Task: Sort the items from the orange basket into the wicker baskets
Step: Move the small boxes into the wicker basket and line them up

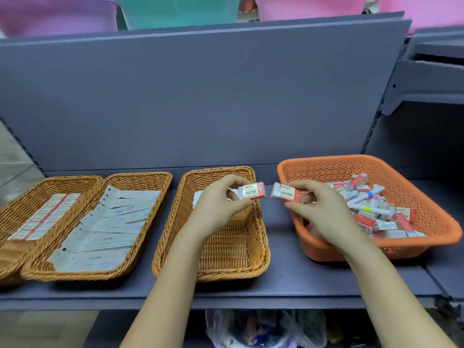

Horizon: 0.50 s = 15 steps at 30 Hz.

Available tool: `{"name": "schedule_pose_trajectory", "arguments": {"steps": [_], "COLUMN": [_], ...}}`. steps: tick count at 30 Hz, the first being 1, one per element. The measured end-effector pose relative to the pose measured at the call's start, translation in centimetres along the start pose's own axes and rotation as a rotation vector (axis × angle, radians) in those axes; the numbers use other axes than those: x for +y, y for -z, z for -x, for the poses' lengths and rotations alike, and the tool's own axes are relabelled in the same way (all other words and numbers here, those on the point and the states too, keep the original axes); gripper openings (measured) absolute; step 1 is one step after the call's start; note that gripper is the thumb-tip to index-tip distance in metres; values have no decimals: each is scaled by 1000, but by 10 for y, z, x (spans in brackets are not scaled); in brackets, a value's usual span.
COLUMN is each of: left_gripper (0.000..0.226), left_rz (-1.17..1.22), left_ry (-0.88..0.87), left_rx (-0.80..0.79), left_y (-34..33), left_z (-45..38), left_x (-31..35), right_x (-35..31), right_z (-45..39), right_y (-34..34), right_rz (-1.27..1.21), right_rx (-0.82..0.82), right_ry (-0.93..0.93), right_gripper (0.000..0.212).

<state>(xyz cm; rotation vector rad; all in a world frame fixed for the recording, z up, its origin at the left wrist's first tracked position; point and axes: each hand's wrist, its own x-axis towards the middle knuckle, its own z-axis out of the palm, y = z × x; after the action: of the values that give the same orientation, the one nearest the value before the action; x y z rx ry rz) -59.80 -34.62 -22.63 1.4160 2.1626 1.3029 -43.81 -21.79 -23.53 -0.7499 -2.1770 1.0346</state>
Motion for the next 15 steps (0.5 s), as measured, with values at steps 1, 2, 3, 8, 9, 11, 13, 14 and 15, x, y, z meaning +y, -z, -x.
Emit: {"name": "schedule_pose_trajectory", "arguments": {"steps": [1, 2, 3, 8, 9, 11, 13, 14, 15], "left_gripper": [28, 28, 28, 28, 28, 28, 27, 26, 26], "left_rz": [-27, -59, -89, -152, -144, -145, -153, -154, -154], "left_ry": [16, 35, 53, 88, 92, 98, 84, 77, 71], "left_rx": [20, 38, 54, 84, 86, 89, 101, 108, 113], "left_y": [6, 12, 18, 54, 62, 78, 94, 102, 112], "left_z": [2, 4, 6, 17, 20, 28, 36, 40, 45], "left_x": [-1, -3, -5, -21, -25, -31, -42, -48, -54], "right_x": [-2, -5, -7, -23, -28, -41, -54, -61, -70], "right_z": [-2, -4, -6, -17, -18, -19, -18, -17, -16], "right_y": [-3, -6, -11, -40, -47, -62, -80, -90, -100], "right_rz": [22, 50, 77, 170, 174, 182, 208, 224, 240], "right_rx": [-13, -26, -38, -115, -124, -145, -167, -181, -190], "right_ry": [34, 74, 110, 191, 204, 227, 252, 263, 274], "right_gripper": [32, 33, 33, 33, 34, 35, 34, 33, 32]}}
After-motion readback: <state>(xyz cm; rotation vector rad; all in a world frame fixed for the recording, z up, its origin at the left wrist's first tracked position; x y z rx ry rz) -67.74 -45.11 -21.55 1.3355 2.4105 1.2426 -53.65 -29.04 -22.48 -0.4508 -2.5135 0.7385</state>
